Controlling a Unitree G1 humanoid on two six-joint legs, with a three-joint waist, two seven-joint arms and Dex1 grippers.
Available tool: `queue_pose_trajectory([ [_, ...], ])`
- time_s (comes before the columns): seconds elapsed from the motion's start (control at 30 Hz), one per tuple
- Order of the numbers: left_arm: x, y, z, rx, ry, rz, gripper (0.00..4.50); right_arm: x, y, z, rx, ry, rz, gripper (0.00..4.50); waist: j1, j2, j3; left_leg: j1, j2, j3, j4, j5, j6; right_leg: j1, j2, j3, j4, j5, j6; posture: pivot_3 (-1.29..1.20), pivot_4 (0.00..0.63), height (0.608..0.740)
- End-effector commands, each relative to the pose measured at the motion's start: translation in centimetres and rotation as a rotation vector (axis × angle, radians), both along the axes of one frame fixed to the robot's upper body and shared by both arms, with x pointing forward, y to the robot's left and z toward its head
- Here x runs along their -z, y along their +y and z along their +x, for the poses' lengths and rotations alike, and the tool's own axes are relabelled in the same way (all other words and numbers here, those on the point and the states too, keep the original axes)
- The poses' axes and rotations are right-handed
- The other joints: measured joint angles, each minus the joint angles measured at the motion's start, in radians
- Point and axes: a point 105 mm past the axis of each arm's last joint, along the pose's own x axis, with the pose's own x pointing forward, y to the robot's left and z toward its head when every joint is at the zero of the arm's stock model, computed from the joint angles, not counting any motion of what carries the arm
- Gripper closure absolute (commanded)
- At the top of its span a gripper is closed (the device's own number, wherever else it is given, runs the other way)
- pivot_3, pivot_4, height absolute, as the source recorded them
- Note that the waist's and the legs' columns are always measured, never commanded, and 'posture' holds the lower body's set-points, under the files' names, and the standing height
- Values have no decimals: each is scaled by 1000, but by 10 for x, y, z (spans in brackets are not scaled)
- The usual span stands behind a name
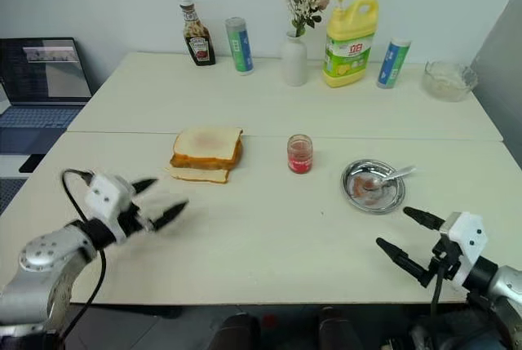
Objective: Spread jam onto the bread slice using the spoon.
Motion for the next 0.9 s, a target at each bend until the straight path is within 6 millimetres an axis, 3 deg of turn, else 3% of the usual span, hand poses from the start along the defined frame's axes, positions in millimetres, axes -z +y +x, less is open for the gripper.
queue_pose_trajectory([
  [0.03, -17, 11, 15, -116, -25, -140, 0, -28, 27, 4, -95, -50, 40, 39, 0, 0, 0, 0, 0, 0, 0, 0, 0, 0, 0, 0, 0, 0, 0, 0, 150, 740],
  [0.2, -21, 9, 41, -203, 24, -276, 0, -44, 57, 8, -211, 7, 25, 39, 0, -1, 0, -1, -1, -1, 0, 0, 0, 0, 0, 0, -1, 1, 1, 0, 150, 740],
  [0.43, -12, 3, 69, -241, 129, -362, 0, -63, 80, 16, -293, 18, -4, 39, 0, -2, 0, -4, -1, -4, 0, 0, 0, -1, 0, -3, -1, 2, 0, 0, 150, 740],
  [0.9, -4, -16, 100, -188, 226, -380, 0, -69, 88, 17, -295, -9, 0, 39, 0, -2, -1, -7, -2, -11, 0, 0, 0, -1, 0, -9, -2, 3, -4, 0, 150, 740],
])
